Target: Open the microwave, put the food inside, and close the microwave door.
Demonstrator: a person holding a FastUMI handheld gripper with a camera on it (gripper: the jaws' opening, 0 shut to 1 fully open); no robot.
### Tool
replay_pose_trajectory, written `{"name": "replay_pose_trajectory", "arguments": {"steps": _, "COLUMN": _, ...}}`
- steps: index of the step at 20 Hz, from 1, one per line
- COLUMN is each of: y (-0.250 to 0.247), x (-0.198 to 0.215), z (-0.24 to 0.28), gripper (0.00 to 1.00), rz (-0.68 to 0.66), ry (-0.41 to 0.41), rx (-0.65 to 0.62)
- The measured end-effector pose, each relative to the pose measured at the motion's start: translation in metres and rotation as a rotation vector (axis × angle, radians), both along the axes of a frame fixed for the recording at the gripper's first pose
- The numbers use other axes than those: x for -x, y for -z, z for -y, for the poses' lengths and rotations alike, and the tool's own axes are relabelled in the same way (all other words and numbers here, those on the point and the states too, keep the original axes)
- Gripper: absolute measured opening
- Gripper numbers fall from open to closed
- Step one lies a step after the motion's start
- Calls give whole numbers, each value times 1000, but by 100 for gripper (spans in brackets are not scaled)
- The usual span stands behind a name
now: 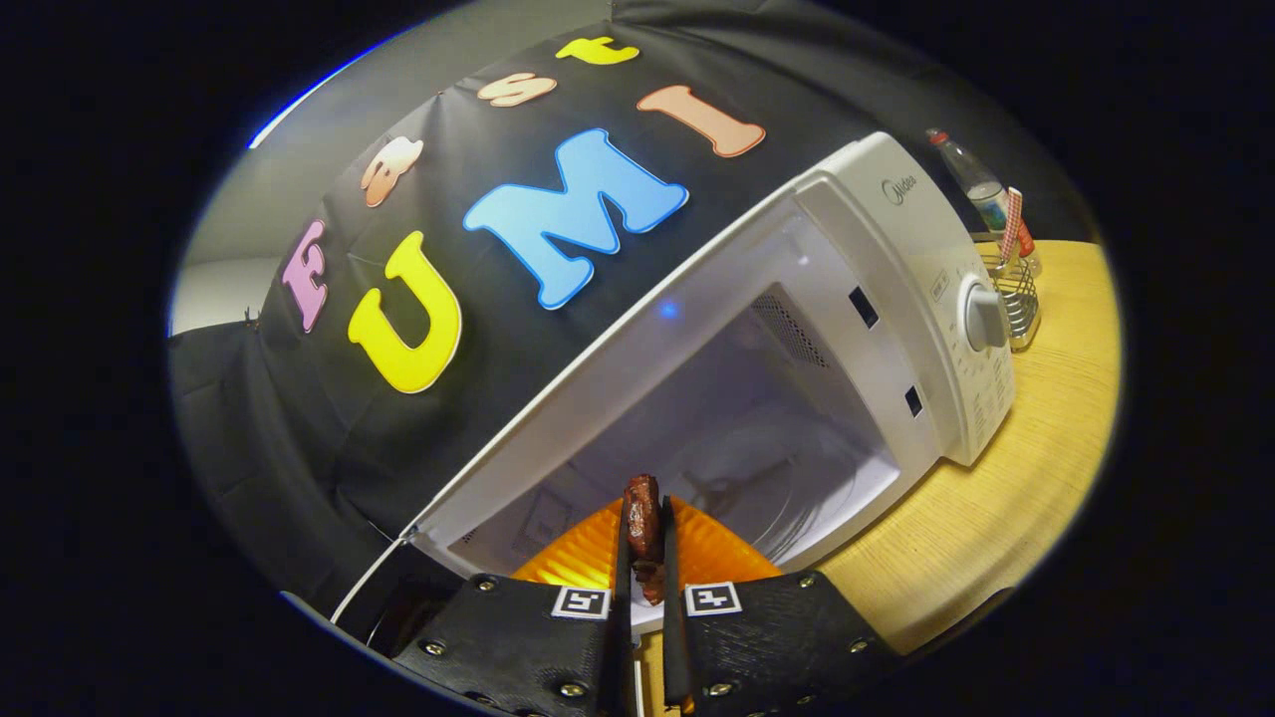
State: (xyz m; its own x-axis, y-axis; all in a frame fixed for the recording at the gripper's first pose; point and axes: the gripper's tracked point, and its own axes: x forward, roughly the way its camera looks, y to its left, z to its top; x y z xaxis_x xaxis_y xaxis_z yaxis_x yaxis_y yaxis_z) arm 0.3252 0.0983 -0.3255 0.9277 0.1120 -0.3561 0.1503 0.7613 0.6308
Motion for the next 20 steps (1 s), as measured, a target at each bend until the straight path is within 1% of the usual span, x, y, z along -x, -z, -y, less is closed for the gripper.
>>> {"name": "replay_pose_trajectory", "arguments": {"steps": 5, "y": 24, "x": -12, "z": 2, "gripper": 13, "rz": -22, "ry": 6, "rx": 37}}
{"name": "replay_pose_trajectory", "arguments": {"steps": 9, "y": 29, "x": -25, "z": 9, "gripper": 13, "rz": -2, "ry": 30, "rx": 100}}
{"name": "replay_pose_trajectory", "arguments": {"steps": 11, "y": 33, "x": -33, "z": 16, "gripper": 13, "rz": -4, "ry": 47, "rx": 166}}
{"name": "replay_pose_trajectory", "arguments": {"steps": 12, "y": 36, "x": -36, "z": 20, "gripper": 17, "rz": -13, "ry": 46, "rx": 214}}
{"name": "replay_pose_trajectory", "arguments": {"steps": 14, "y": 40, "x": -42, "z": 20, "gripper": 23, "rz": -14, "ry": 25, "rx": 270}}
{"name": "replay_pose_trajectory", "arguments": {"steps": 15, "y": 39, "x": -45, "z": 19, "gripper": 23, "rz": -11, "ry": 17, "rx": 278}}
{"name": "replay_pose_trajectory", "arguments": {"steps": 16, "y": 41, "x": -48, "z": 21, "gripper": 23, "rz": -19, "ry": 27, "rx": 309}}
{"name": "replay_pose_trajectory", "arguments": {"steps": 17, "y": 47, "x": -49, "z": 28, "gripper": 27, "rz": -38, "ry": 41, "rx": 350}}
{"name": "replay_pose_trajectory", "arguments": {"steps": 18, "y": 54, "x": -49, "z": 34, "gripper": 34, "rz": -62, "ry": 50, "rx": 391}}
{"name": "replay_pose_trajectory", "arguments": {"steps": 19, "y": 61, "x": -47, "z": 42, "gripper": 43, "rz": -91, "ry": 67, "rx": 435}}
{"name": "replay_pose_trajectory", "arguments": {"steps": 20, "y": 66, "x": -45, "z": 49, "gripper": 56, "rz": -110, "ry": 80, "rx": 474}}
